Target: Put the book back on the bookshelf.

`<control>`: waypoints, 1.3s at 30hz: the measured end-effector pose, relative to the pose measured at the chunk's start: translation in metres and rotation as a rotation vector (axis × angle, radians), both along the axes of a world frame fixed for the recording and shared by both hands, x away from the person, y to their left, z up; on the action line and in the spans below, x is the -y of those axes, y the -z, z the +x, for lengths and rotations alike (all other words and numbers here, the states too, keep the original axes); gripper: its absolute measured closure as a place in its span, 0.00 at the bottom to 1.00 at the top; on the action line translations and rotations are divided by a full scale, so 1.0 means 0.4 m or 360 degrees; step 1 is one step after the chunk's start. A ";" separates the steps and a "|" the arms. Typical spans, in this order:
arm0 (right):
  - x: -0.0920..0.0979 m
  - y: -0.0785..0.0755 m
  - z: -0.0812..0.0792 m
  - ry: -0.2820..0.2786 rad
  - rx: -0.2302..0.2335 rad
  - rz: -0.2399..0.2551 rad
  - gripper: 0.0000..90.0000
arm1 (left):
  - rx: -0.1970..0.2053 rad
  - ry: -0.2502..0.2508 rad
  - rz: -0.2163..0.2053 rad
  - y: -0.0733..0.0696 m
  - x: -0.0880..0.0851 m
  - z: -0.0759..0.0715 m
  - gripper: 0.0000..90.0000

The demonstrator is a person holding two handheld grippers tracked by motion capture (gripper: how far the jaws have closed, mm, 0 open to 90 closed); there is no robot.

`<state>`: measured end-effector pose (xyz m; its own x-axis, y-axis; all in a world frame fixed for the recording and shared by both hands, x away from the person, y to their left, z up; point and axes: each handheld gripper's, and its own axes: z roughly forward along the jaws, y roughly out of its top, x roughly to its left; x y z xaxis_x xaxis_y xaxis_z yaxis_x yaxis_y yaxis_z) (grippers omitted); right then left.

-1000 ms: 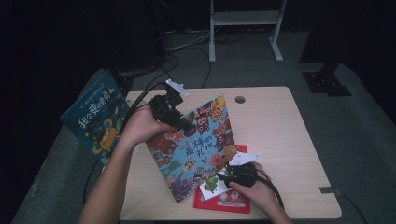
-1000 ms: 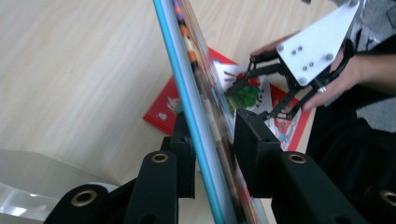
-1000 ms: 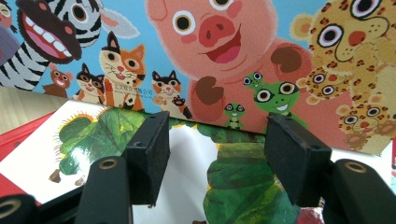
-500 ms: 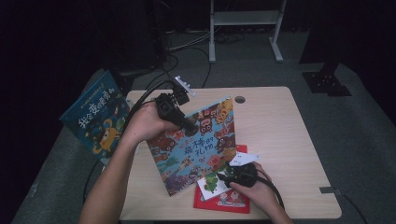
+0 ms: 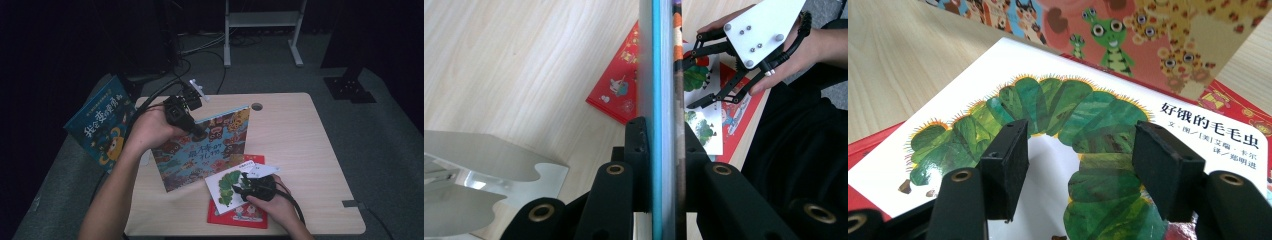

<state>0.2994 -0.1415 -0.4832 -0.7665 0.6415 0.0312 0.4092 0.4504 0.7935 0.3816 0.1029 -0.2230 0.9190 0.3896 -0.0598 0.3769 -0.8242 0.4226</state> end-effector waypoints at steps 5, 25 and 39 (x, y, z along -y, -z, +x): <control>0.000 0.000 0.000 -0.0001 0.0002 -0.0001 0.43 | 0.0002 -0.0004 -0.0041 -0.016 -0.021 -0.007 0.89; -0.001 0.000 -0.001 0.0006 -0.0016 0.0009 0.43 | 0.0019 -0.0164 -0.0094 -0.036 -0.169 -0.057 0.89; 0.002 0.002 0.000 -0.0013 0.0002 0.0014 0.42 | 0.0038 -0.0401 -0.0142 -0.026 -0.336 -0.109 0.89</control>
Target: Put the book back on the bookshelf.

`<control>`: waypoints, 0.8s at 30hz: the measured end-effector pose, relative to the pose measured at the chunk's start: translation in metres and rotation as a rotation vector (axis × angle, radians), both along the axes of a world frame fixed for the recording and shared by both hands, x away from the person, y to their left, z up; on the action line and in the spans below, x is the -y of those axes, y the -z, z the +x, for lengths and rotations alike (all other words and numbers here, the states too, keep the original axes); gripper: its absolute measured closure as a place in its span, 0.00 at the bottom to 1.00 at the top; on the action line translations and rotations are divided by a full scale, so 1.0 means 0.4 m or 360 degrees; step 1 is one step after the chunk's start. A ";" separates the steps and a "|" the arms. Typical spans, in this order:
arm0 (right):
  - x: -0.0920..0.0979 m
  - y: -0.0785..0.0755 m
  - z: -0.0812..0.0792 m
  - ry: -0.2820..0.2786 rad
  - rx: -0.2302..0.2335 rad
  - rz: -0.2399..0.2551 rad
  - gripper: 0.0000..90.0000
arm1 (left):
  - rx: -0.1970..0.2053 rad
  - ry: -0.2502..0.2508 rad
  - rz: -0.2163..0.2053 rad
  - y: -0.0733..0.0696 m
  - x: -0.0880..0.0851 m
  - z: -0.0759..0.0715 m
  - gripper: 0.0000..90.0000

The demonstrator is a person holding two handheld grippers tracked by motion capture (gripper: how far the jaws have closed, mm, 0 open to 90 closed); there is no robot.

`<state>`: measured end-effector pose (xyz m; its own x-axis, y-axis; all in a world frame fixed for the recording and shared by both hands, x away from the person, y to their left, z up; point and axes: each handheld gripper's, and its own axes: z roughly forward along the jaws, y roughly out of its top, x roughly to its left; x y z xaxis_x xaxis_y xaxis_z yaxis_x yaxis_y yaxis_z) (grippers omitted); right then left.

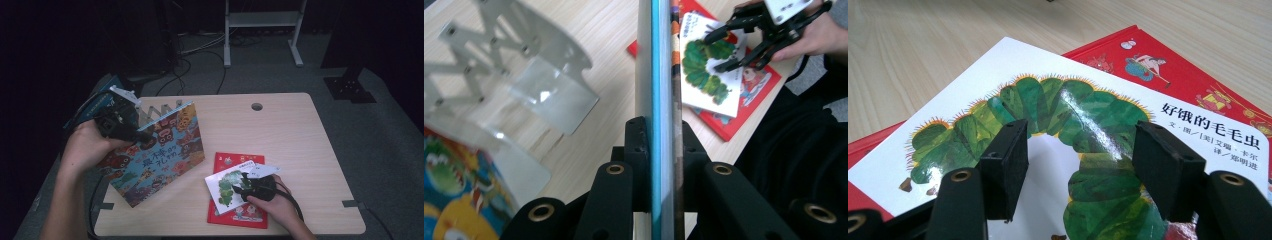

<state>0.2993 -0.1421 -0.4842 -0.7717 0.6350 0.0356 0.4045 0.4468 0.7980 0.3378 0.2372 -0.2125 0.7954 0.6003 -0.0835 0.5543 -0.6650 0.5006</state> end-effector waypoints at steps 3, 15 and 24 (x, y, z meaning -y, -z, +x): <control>0.001 0.001 0.000 -0.0003 0.0002 0.0004 0.42 | -0.0014 -0.0049 0.0002 0.006 -0.036 -0.007 0.89; 0.001 0.001 -0.001 0.0000 -0.0003 0.0008 0.42 | -0.0053 -0.0240 0.0020 0.033 -0.164 -0.036 0.89; 0.002 0.001 -0.001 -0.0002 -0.0001 0.0006 0.42 | -0.0067 -0.0389 0.0049 0.049 -0.236 -0.053 0.89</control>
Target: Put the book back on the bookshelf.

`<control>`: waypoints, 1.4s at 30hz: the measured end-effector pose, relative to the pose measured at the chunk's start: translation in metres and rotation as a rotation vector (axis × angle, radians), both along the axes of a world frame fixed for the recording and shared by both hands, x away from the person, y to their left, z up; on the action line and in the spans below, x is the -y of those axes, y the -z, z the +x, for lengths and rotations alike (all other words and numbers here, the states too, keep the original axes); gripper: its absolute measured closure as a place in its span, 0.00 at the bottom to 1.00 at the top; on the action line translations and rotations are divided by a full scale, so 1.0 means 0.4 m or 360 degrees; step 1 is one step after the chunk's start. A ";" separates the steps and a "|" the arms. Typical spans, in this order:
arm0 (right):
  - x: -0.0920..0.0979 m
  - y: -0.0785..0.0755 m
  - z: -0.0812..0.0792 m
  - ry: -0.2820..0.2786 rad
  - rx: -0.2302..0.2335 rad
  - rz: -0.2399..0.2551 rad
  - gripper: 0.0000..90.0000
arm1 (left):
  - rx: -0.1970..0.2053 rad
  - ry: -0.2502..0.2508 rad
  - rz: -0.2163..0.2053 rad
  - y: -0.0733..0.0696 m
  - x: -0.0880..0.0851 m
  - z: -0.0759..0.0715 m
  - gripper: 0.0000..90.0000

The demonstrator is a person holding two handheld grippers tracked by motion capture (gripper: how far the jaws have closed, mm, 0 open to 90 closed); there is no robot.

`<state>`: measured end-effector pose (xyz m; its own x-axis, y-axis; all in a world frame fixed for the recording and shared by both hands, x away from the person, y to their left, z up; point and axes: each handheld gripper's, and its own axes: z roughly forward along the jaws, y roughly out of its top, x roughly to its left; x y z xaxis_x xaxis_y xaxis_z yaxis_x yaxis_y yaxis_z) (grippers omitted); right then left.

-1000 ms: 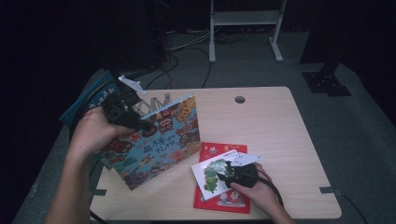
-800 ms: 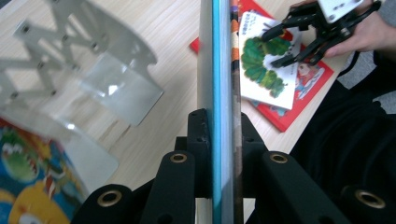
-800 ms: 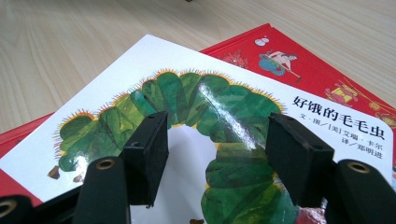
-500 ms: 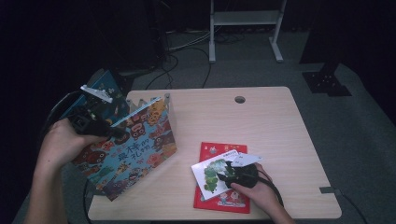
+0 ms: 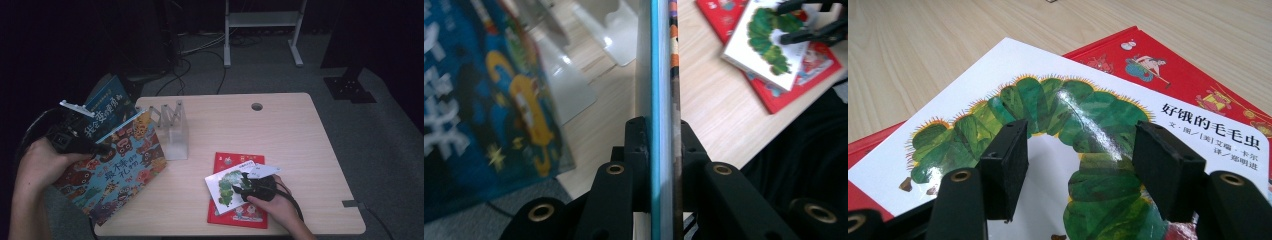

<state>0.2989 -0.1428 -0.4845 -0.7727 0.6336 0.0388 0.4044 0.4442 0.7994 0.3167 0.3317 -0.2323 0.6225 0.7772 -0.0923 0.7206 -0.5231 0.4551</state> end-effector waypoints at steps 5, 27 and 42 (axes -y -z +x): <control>0.000 0.000 0.000 0.0001 0.0001 0.0001 0.42 | 0.0007 -0.0101 0.0045 0.009 -0.019 0.003 0.89; -0.001 0.000 0.000 0.0005 0.0006 0.0002 0.42 | 0.0038 -0.0368 0.0059 0.014 -0.051 0.053 0.89; 0.001 0.000 -0.002 0.0006 0.0004 0.0000 0.42 | 0.0029 -0.0386 0.0025 0.014 -0.075 0.037 0.89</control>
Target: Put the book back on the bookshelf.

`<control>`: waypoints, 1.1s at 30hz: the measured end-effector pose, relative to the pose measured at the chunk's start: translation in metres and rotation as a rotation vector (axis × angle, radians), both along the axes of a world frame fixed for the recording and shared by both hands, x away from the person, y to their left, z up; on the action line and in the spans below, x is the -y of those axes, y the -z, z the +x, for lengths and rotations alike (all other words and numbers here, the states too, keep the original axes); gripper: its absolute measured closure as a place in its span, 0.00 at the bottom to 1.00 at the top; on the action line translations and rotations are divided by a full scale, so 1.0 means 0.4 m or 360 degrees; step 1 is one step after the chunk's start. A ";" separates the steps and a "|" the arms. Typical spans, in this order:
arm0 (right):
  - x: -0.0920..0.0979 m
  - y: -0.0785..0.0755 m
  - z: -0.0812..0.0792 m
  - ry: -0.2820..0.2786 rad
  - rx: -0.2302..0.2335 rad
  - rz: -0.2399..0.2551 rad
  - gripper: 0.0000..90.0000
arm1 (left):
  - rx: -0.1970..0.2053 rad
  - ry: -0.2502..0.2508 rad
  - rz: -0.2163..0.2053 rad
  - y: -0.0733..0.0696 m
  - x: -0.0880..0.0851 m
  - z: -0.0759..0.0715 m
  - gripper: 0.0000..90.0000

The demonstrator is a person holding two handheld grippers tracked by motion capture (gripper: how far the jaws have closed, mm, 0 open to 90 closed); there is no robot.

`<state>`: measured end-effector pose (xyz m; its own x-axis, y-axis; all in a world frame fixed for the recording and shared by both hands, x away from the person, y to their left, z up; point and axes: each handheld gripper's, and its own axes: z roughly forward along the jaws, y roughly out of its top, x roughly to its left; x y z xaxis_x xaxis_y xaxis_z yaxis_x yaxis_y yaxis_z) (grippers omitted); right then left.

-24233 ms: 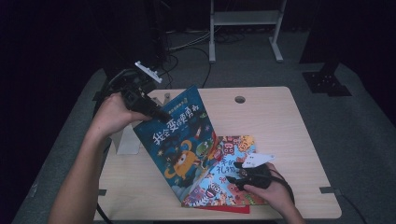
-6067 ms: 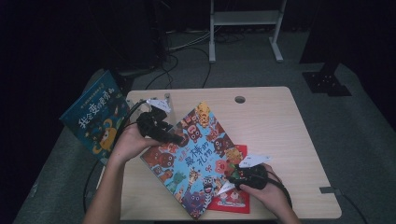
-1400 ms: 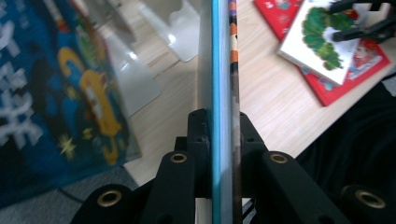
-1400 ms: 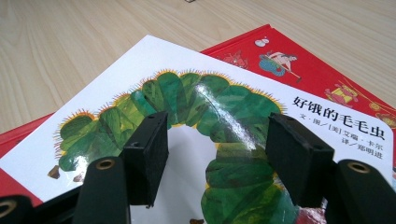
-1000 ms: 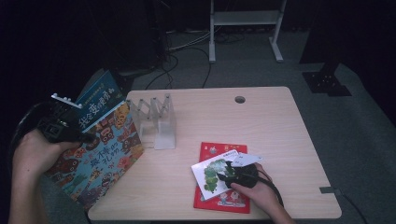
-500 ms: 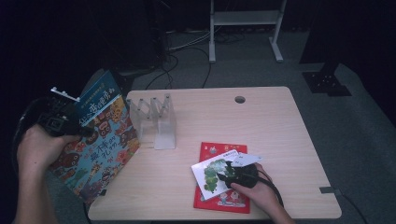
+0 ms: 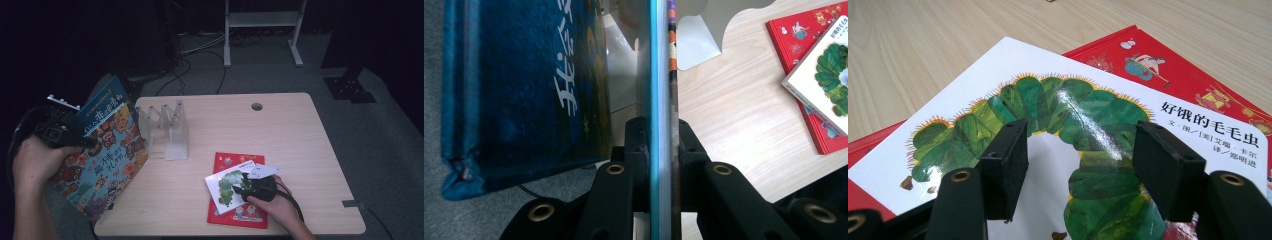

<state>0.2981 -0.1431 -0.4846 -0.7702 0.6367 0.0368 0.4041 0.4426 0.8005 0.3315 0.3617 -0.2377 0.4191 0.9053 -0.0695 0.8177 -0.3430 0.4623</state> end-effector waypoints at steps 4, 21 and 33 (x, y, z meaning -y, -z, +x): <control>0.000 -0.001 0.001 -0.0002 -0.0004 -0.0003 0.42 | 0.0019 -0.0038 0.0011 0.002 0.007 0.007 0.89; 0.000 0.000 0.001 -0.0003 -0.0004 -0.0001 0.42 | 0.0076 -0.0120 0.0066 0.005 0.075 0.084 0.89; 0.000 0.001 0.001 0.0000 0.0002 0.0003 0.42 | 0.0103 -0.0246 0.0103 0.019 0.093 0.137 0.89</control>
